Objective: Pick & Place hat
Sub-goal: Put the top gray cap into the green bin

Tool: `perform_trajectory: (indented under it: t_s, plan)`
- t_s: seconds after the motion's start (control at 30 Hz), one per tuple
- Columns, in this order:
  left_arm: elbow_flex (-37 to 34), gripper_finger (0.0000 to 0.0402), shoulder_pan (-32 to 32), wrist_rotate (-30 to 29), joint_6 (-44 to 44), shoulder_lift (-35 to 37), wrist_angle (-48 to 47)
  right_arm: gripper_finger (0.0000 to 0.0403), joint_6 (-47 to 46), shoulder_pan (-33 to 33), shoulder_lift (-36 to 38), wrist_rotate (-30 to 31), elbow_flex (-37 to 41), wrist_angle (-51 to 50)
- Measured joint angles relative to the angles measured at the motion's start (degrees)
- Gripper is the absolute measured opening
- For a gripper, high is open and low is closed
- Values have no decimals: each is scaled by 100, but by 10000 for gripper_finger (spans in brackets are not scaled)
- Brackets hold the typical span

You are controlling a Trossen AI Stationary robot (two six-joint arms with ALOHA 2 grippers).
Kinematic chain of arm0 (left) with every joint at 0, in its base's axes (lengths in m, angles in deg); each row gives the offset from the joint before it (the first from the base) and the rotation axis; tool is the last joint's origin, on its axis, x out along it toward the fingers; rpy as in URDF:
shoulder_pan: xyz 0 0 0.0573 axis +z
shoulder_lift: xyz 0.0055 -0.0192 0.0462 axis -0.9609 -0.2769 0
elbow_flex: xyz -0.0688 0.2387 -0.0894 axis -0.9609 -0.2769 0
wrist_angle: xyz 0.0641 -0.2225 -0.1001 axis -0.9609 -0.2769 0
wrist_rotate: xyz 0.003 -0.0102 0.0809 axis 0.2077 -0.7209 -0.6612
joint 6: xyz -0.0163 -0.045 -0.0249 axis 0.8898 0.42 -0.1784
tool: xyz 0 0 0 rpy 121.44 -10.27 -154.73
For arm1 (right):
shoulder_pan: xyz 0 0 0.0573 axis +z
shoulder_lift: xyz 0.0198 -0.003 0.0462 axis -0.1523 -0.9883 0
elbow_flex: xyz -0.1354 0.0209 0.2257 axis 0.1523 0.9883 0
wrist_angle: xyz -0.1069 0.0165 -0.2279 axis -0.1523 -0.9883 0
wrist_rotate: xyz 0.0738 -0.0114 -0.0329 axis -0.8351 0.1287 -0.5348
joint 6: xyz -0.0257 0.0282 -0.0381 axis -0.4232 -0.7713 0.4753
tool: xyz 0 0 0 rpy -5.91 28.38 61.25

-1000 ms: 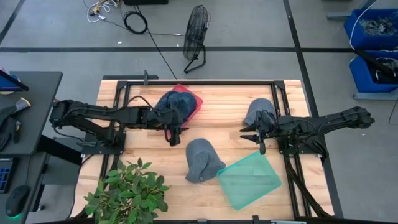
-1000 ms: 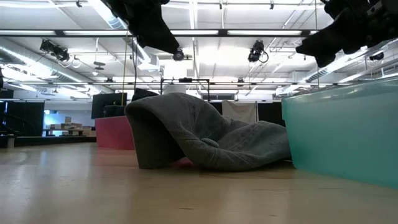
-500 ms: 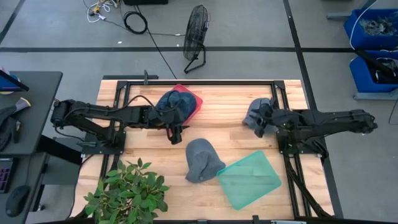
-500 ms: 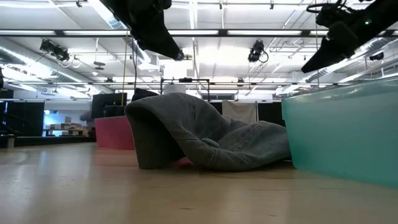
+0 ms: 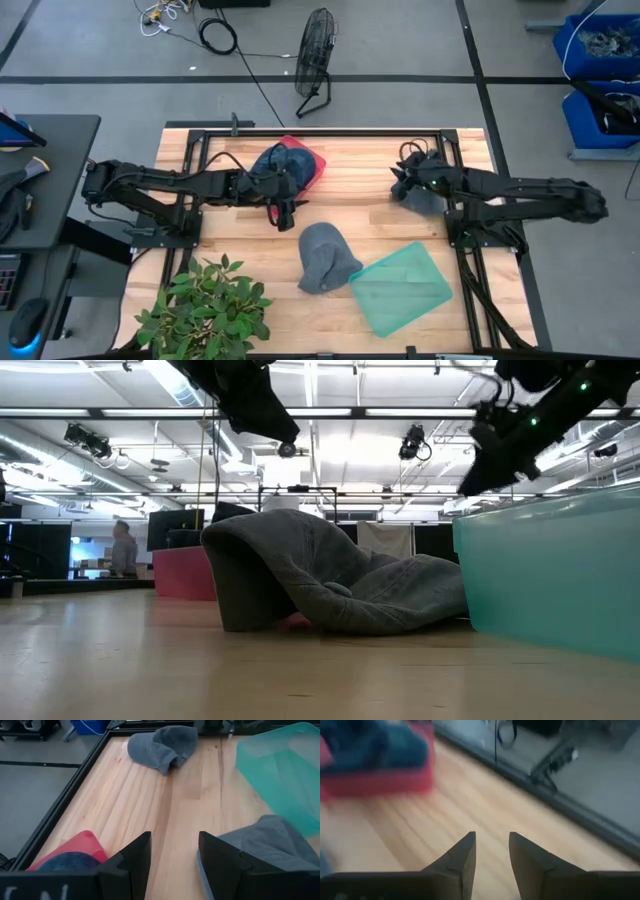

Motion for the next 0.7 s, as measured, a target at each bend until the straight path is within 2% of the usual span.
perform_trajectory:
  t_s: [0.17, 0.27, 0.33, 0.53, 0.7]
  plan:
    - [0, 169, 0, 2, -96, 0, -5, 123, -965, -441, -199, -237, 0, -1557]
    - [0, 169, 0, 1, -317, 2, -5, 123, -1057, -688, -365, -212, 0, -2073]
    - [0, 169, 0, 0, -431, 2, -5, 123, -907, -830, -491, -240, 0, -2177]
    - [0, 169, -9, 2, -444, 9, -19, 123, -646, -1131, -1041, -939, 0, -2002]
    - [0, 169, -9, 2, -445, 9, -18, 136, -574, -1300, -1684, -1008, 0, -1935]
